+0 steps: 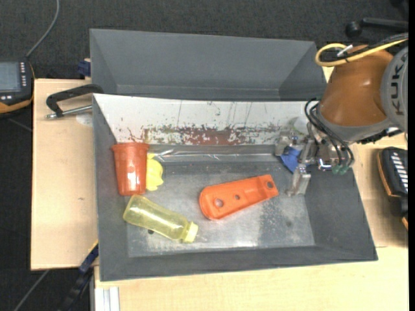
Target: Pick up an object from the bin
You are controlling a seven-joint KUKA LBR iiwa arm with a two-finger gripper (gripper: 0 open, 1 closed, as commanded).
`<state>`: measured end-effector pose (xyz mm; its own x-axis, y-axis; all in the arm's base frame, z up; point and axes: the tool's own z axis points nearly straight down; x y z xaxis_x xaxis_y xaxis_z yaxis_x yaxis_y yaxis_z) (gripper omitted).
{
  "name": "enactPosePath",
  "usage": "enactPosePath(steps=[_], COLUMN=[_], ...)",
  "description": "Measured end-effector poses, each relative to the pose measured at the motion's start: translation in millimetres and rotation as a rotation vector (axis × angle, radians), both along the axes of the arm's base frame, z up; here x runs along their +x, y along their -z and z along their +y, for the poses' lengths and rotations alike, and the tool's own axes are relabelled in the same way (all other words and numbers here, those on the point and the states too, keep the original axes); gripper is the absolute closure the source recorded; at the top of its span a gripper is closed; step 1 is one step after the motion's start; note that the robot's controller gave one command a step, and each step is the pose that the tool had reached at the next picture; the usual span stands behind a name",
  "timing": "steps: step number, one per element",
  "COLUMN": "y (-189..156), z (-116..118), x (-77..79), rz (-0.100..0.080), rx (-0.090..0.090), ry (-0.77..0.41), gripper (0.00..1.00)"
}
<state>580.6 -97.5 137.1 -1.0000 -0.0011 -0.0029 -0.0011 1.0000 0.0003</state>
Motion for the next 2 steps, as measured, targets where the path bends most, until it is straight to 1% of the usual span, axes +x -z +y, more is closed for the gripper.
enactPosePath(steps=[1, 2], y=[34, 60], z=[14, 29], x=[10.5, -1.4], rz=[-0.007, 0.0], rx=[-0.002, 0.001], ry=[-0.045, -0.245], gripper=[0.0, 0.0])
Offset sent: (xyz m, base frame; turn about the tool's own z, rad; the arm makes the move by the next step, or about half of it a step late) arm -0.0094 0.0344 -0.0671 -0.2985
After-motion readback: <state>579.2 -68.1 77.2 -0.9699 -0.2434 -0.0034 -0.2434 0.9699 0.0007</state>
